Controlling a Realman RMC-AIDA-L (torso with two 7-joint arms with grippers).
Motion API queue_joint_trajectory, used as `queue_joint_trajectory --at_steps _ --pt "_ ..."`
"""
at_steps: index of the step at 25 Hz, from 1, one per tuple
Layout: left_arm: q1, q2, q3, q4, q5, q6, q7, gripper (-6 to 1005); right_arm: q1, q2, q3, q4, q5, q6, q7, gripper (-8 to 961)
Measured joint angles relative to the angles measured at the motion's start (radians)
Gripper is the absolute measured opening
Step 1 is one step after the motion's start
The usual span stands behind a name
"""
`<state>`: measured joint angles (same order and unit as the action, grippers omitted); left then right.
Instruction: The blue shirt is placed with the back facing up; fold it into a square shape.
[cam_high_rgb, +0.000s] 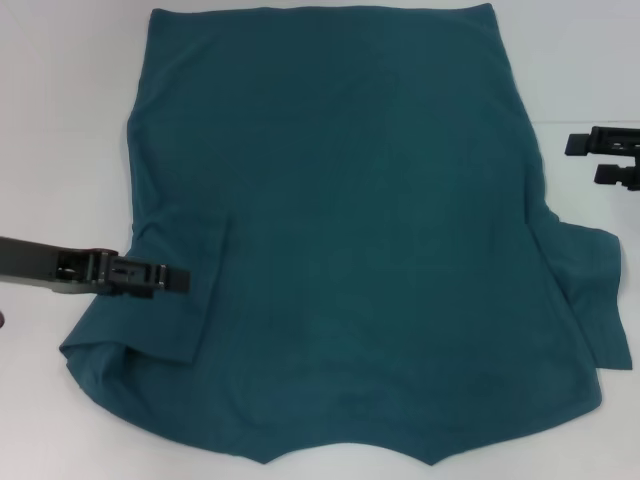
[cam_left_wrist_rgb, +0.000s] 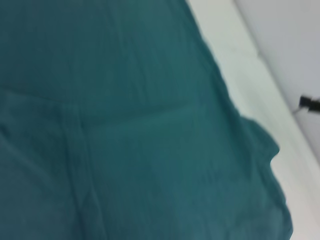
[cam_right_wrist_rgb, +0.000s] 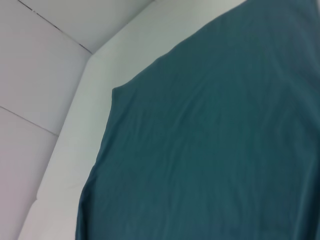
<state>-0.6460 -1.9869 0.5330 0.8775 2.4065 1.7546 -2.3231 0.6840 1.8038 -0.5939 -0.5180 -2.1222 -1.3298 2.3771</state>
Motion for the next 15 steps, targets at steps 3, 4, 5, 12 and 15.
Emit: queue_joint_trajectory --at_steps 3,4,5,12,15 --pt "0.034 -0.017 -0.047 0.002 -0.044 0.003 0.051 795 -0.015 0.003 0.009 -0.022 0.001 0.002 -0.023 878" --pt "0.046 -0.024 -0.054 0.002 -0.065 0.01 0.072 795 -0.022 0.004 0.01 -0.034 0.001 -0.003 -0.028 878" --pt "0.065 -0.036 -0.06 0.002 -0.095 0.02 0.112 795 -0.03 0.004 0.01 -0.047 0.0 -0.011 -0.028 878" --pt "0.153 -0.107 -0.063 -0.018 -0.186 0.056 0.374 794 -0.076 -0.05 0.004 -0.093 -0.099 -0.17 0.03 877" --pt "0.155 -0.108 -0.079 -0.068 -0.2 0.04 0.374 794 -0.084 -0.073 0.007 -0.093 -0.165 -0.202 0.086 877"
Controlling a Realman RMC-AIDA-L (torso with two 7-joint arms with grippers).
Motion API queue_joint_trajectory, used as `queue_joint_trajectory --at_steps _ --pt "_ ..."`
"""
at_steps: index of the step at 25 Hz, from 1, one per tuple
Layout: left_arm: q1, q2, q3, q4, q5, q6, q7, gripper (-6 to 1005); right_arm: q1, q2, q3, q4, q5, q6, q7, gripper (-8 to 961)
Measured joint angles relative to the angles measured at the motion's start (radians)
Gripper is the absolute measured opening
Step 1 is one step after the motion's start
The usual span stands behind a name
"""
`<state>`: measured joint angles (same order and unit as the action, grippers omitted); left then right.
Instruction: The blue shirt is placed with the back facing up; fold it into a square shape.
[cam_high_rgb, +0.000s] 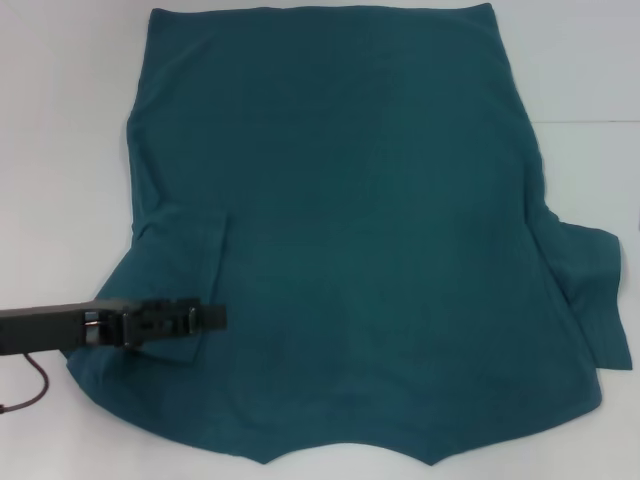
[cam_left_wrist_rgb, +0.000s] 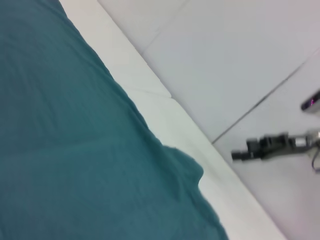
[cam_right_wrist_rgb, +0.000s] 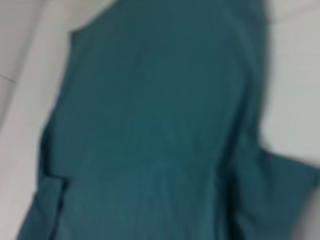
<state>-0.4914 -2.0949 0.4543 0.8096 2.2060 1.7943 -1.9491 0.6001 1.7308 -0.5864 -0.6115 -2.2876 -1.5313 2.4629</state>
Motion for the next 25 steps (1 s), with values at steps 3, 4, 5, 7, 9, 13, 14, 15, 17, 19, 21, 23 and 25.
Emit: queue_joint_trajectory --at_steps 3,4,5,7,9,13,14,15,17,19,21,23,25 --pt "-0.003 -0.001 -0.014 -0.034 -0.016 -0.023 0.0 793 -0.002 -0.003 0.001 -0.001 -0.027 -0.001 0.021 876" --pt "-0.004 -0.003 -0.016 -0.041 -0.021 -0.034 0.0 793 -0.002 0.001 0.002 -0.001 -0.029 0.008 0.021 876" --pt "-0.004 -0.005 -0.016 -0.044 -0.025 -0.039 0.0 793 -0.002 0.006 0.002 0.001 -0.03 0.016 0.019 876" --pt "-0.003 -0.01 -0.017 -0.049 -0.036 -0.049 0.001 793 -0.003 0.026 0.002 0.004 -0.031 0.056 0.006 876" --pt "0.0 -0.012 -0.018 -0.05 -0.048 -0.05 0.001 793 -0.004 0.045 -0.003 0.007 -0.032 0.095 -0.003 876" --pt "0.007 -0.013 -0.041 -0.052 -0.064 -0.051 0.0 793 -0.005 0.072 -0.008 0.012 -0.044 0.156 -0.007 875" --pt "0.009 -0.013 -0.046 -0.053 -0.064 -0.051 0.0 793 -0.005 0.078 -0.008 0.013 -0.049 0.169 -0.007 875" --pt "0.01 -0.013 -0.051 -0.054 -0.064 -0.051 0.0 793 -0.004 0.085 -0.008 0.014 -0.055 0.18 -0.008 875" --pt "0.011 -0.013 -0.059 -0.059 -0.065 -0.056 0.0 793 -0.004 0.099 -0.008 0.016 -0.06 0.204 -0.008 874" --pt "0.012 -0.013 -0.064 -0.062 -0.065 -0.062 0.0 793 -0.003 0.113 -0.008 0.018 -0.061 0.223 -0.008 874" --pt "0.013 -0.013 -0.067 -0.062 -0.065 -0.066 0.0 793 -0.002 0.122 -0.008 0.026 -0.062 0.245 -0.008 874" --pt "0.014 -0.013 -0.068 -0.063 -0.065 -0.069 0.001 793 0.004 0.126 -0.009 0.038 -0.062 0.263 -0.008 874" --pt "0.014 -0.013 -0.068 -0.063 -0.066 -0.075 0.001 793 0.01 0.132 -0.016 0.049 -0.062 0.287 -0.008 873"
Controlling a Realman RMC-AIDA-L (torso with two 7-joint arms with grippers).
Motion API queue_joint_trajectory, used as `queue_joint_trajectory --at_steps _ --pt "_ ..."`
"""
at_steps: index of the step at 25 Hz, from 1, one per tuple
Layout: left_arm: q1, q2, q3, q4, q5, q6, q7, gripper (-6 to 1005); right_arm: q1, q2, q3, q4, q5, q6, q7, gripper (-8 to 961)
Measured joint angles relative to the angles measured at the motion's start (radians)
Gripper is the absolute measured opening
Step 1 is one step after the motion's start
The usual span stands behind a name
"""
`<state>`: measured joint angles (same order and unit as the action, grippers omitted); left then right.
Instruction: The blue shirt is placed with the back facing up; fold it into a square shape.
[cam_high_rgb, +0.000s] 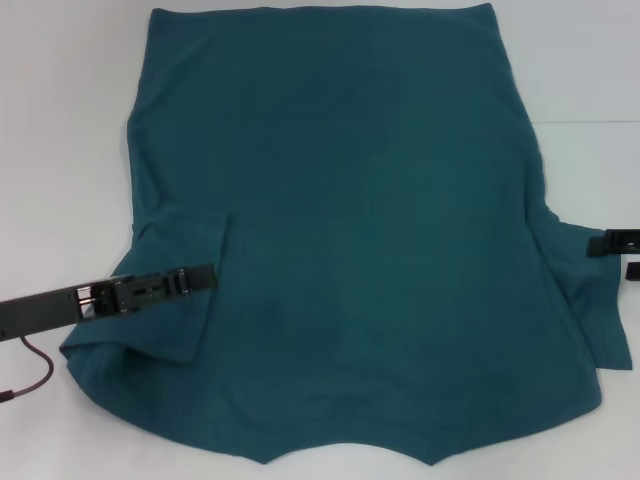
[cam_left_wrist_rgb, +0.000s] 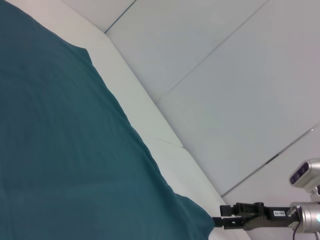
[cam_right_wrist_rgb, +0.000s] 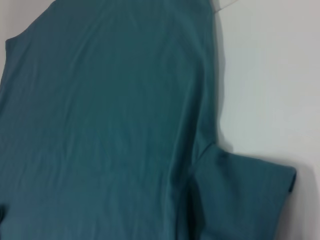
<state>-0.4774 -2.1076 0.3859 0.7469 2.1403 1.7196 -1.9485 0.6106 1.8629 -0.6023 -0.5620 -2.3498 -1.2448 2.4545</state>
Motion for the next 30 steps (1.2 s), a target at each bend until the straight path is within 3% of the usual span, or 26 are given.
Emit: queue_joint_trajectory --at_steps 10,16,22,30 --pt "-0.005 -0.004 -0.001 0.0 -0.001 -0.022 0.001 792 0.032 0.036 -0.05 0.032 0.0 0.081 0.001 872" --pt "-0.007 -0.006 -0.001 0.0 -0.004 -0.023 0.001 792 0.037 0.04 -0.054 0.026 0.002 0.077 0.006 871" --pt "-0.004 -0.006 -0.001 -0.001 -0.005 -0.025 0.001 792 0.031 0.032 -0.054 0.023 0.001 0.074 0.009 664" --pt "0.0 -0.006 -0.001 -0.002 -0.014 -0.025 0.0 792 0.024 0.022 -0.054 0.021 0.001 0.071 0.01 301"
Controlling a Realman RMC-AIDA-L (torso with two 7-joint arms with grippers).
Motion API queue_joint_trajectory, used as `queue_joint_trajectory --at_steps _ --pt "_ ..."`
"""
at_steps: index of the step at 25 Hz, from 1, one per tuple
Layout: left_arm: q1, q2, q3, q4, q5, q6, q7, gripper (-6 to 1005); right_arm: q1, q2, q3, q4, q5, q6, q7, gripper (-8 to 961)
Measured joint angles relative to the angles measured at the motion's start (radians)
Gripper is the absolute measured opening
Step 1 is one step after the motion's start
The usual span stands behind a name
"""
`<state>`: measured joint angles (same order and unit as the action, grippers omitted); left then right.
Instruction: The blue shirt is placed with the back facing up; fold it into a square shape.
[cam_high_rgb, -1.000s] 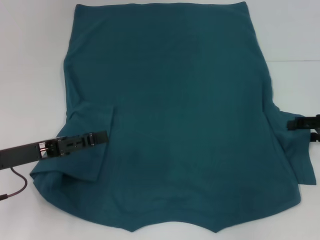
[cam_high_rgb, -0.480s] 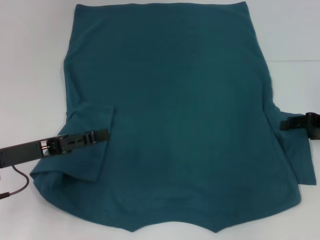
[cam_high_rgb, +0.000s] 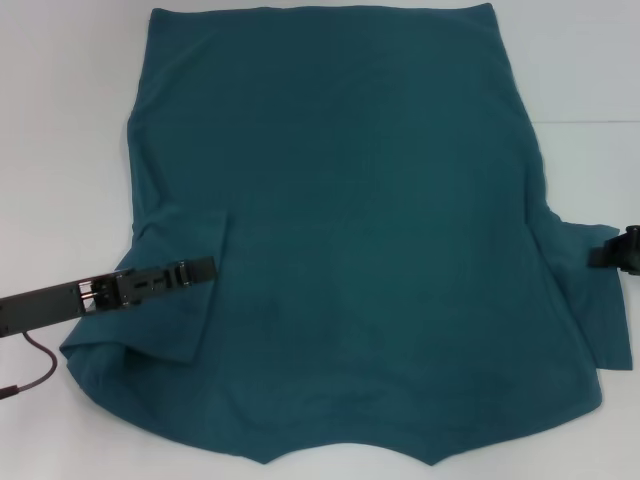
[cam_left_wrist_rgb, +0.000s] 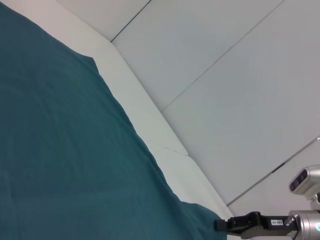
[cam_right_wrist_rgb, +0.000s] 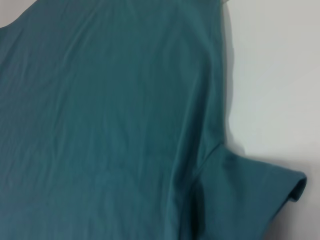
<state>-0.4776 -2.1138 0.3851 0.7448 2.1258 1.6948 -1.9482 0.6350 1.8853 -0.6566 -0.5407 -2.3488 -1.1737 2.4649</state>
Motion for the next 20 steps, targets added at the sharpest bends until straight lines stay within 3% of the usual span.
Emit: queue_joint_trajectory --at_steps 3,11,20 --pt "0.001 0.0 0.0 -0.007 0.0 0.0 0.0 792 0.0 -0.008 -0.001 -0.004 -0.003 -0.001 -0.003 193" --pt "0.006 0.007 0.0 -0.02 0.0 0.0 0.0 793 0.006 -0.024 -0.002 -0.128 -0.078 -0.033 0.001 24" --pt "0.008 0.01 -0.012 -0.021 0.0 0.0 0.0 793 0.082 -0.041 -0.01 -0.172 -0.198 -0.055 0.009 25"
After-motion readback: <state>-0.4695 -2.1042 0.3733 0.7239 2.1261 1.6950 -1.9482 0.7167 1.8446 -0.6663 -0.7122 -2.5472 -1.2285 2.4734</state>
